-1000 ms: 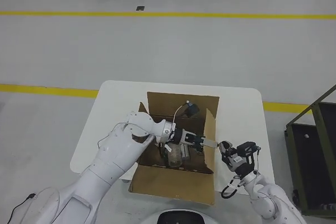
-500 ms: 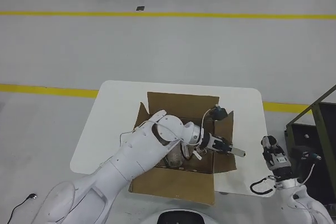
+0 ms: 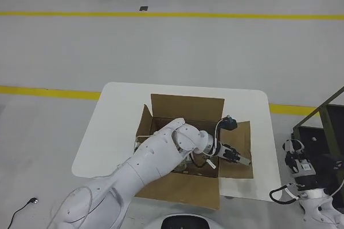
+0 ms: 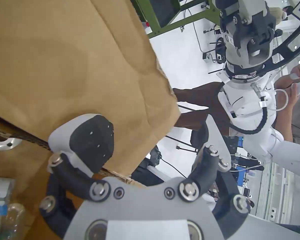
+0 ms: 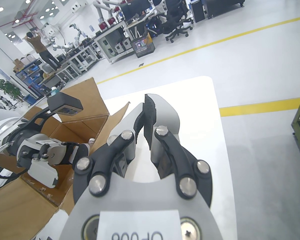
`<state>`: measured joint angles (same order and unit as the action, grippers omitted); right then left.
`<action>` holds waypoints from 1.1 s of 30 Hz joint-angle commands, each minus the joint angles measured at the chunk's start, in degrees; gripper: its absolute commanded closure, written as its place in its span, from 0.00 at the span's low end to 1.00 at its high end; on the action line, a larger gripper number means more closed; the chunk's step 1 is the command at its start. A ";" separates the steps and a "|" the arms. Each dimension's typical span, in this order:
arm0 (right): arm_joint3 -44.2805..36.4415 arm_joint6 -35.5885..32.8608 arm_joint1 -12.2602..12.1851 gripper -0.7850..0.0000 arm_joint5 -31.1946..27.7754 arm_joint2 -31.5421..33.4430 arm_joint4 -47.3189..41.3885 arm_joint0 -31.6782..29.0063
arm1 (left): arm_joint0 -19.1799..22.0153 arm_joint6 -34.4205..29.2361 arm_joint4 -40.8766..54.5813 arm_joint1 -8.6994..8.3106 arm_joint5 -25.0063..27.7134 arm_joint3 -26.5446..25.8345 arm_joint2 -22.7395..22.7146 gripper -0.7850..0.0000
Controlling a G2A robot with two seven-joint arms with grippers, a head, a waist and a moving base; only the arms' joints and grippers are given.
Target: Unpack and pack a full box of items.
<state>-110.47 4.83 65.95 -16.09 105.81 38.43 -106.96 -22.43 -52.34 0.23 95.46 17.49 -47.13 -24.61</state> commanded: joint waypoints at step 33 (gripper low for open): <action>-6.13 -24.46 0.03 0.30 5.93 -12.51 10.01 10.89 | -28.01 -6.99 -33.58 -18.01 -16.18 -41.41 -32.04 0.00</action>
<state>-116.86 -19.21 65.95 -11.02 93.69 47.91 -96.38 -50.41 -59.03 -33.10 77.50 1.70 -88.62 -56.63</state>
